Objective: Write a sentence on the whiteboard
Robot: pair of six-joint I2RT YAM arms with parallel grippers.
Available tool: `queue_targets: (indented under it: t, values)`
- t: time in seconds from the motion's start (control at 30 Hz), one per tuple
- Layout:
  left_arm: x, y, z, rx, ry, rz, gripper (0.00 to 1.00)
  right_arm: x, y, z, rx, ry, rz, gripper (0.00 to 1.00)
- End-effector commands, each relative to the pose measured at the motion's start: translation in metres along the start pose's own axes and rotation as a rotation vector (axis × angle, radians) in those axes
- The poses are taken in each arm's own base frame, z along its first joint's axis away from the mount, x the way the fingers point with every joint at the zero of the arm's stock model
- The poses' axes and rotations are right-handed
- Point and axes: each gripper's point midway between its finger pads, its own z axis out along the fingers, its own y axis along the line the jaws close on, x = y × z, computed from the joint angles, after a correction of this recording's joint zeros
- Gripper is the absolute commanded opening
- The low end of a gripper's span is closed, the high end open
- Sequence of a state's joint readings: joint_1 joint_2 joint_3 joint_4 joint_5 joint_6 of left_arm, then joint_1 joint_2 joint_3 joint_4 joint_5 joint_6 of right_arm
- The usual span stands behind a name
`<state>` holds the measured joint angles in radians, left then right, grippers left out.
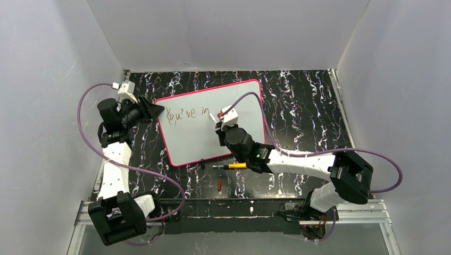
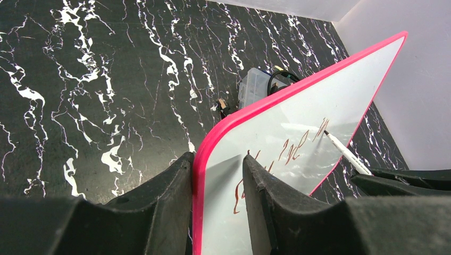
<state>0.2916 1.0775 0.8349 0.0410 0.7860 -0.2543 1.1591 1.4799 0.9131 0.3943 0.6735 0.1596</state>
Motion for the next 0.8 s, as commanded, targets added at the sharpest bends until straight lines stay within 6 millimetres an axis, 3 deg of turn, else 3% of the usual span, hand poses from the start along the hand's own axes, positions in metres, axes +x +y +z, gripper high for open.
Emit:
queue_targets:
  t: [0.0,0.4,0.57,0.77]
  values:
    - [-0.004,-0.015,-0.005,0.050,-0.009,0.029,0.36,-0.007,-0.006,-0.004,0.024,-0.020,0.023,0.01]
    - [-0.004,-0.016,-0.005,0.053,-0.010,0.029,0.36,-0.041,-0.007,0.008,0.074,-0.098,0.024,0.01]
    - [-0.004,-0.016,-0.005,0.054,-0.011,0.031,0.36,-0.043,-0.012,0.010,0.092,-0.100,0.027,0.01]
    - [-0.005,-0.016,-0.005,0.053,-0.012,0.031,0.36,-0.031,-0.016,0.007,0.101,-0.070,0.029,0.01]
